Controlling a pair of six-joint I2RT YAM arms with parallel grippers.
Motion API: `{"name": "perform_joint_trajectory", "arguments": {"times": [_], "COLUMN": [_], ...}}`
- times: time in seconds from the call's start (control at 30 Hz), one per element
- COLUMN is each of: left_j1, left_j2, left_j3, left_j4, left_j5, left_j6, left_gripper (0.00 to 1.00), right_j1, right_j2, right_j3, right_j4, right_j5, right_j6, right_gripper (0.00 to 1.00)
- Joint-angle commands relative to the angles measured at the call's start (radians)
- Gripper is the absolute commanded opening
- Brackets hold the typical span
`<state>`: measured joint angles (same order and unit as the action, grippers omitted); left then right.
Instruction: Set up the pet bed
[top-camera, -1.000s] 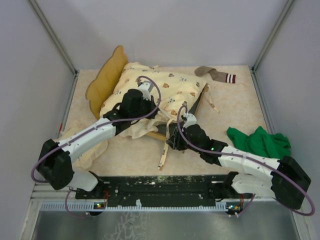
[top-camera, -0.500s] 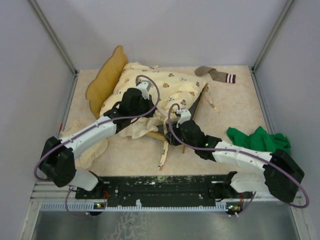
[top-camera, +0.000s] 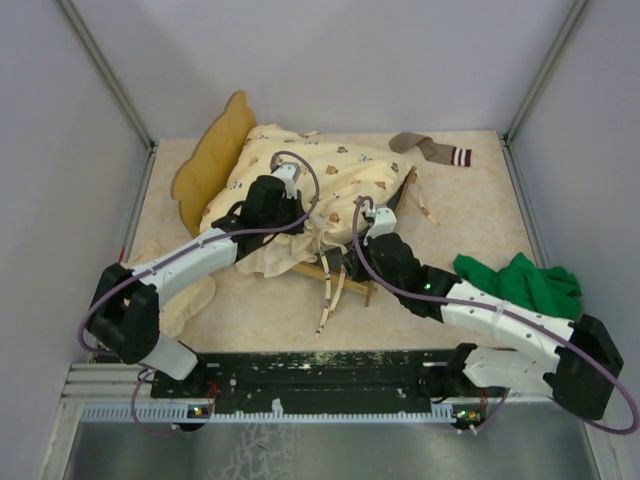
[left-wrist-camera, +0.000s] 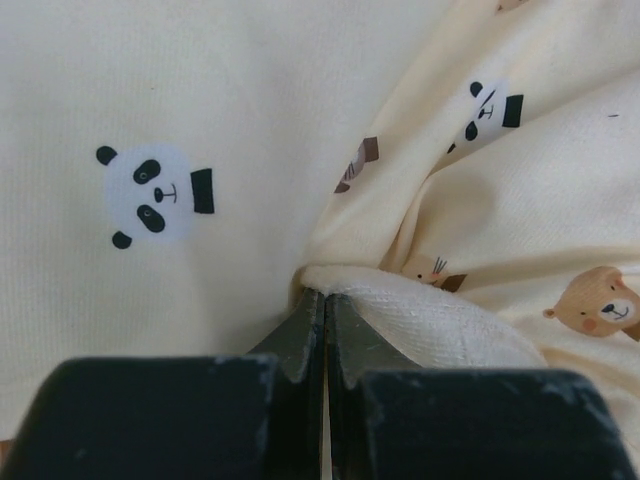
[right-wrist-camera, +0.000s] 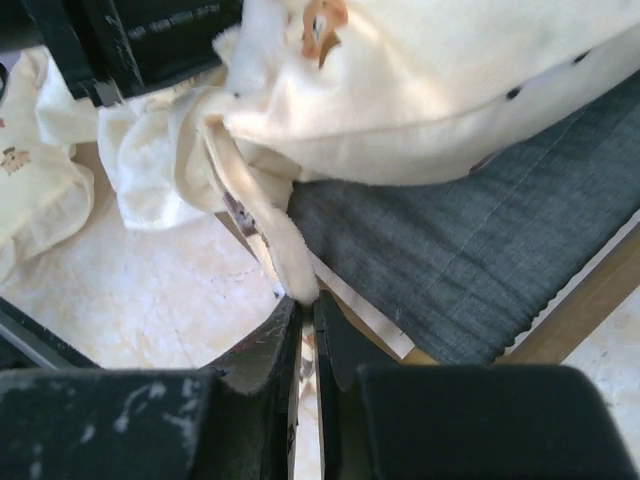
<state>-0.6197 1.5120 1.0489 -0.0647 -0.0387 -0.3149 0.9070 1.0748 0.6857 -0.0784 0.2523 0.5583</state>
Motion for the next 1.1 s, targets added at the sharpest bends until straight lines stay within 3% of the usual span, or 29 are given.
{"name": "perform_joint_trajectory", "arguments": {"times": [0.0, 0.37, 0.87, 1.07], "left_j1": [0.021, 0.025, 0.026, 0.026], "left_j2": [0.020, 0.018, 0.016, 0.023], "left_j3": [-0.008, -0.019, -0.027, -0.028], "left_j4": [0.004, 0.002, 0.004, 0.001], "left_j5": [-0.041, -0.024, -0.016, -0.016], "left_j6": [0.016, 0.007, 0.008, 0.005], "left_gripper": [0.00, 0.00, 0.00, 0.00], "right_j1": [0.005, 0.005, 0.006, 0.006], "right_j2": [-0.028, -0.001, -0.041, -0.065], "right_j3": [0.100, 0.357, 0.214, 0.283], "right_j4": [-0.043, -0.080, -0.023, -0.019], "right_j5": [0.067, 0.125, 0.075, 0.143], "right_j6": [-0.065, -0.337, -0.334, -0.478], "right_gripper": [0.07, 0.00, 0.00, 0.00]}}
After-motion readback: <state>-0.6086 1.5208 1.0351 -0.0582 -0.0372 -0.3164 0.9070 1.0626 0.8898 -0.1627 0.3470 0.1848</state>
